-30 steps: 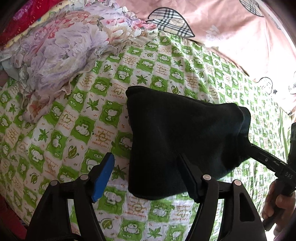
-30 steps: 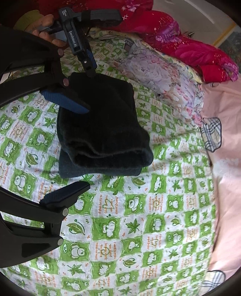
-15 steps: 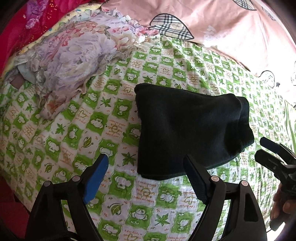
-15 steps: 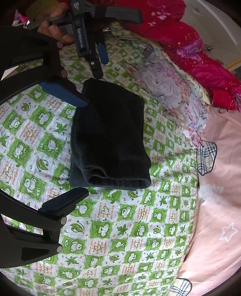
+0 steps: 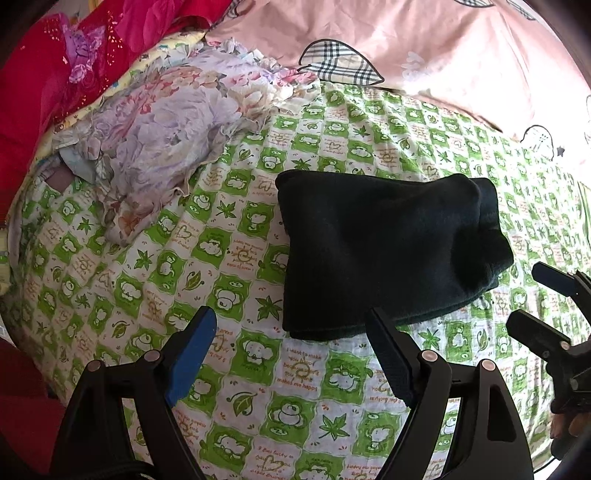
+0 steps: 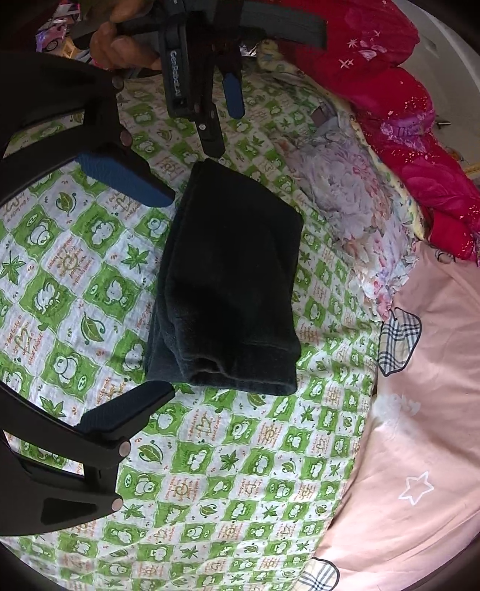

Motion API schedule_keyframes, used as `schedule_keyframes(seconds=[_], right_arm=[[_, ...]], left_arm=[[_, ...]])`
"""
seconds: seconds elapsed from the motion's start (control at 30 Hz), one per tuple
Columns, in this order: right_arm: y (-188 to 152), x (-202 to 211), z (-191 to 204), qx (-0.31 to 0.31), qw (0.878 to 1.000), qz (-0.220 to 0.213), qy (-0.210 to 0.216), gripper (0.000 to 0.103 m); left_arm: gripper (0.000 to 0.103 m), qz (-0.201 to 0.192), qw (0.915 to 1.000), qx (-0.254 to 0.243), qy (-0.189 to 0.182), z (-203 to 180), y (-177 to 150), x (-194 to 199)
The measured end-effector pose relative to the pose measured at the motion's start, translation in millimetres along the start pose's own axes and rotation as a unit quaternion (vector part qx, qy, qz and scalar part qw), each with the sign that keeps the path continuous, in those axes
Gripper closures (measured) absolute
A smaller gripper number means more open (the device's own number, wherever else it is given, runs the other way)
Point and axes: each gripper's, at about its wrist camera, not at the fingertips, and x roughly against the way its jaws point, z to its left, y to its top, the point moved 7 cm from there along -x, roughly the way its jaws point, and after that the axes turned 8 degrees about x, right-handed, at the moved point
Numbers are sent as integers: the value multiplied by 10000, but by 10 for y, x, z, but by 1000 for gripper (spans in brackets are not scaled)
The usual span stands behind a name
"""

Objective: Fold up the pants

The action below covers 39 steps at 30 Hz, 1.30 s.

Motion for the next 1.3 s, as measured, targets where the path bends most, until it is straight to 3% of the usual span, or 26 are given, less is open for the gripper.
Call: schedule_keyframes(seconds=[0.57, 0.87, 1.3], right_arm=[[-23, -23, 116, 264, 9992, -276, -69, 6], [-69, -93, 83, 302, 9987, -371, -156, 6], [-56, -137, 33, 176, 9989, -406, -183, 6]], left_arm=[[16, -200, 9998, 69, -29, -49, -86, 77], [12, -576, 9983, 75, 10, -87, -94, 119], [10, -429, 9991, -40, -29, -131, -124, 8]])
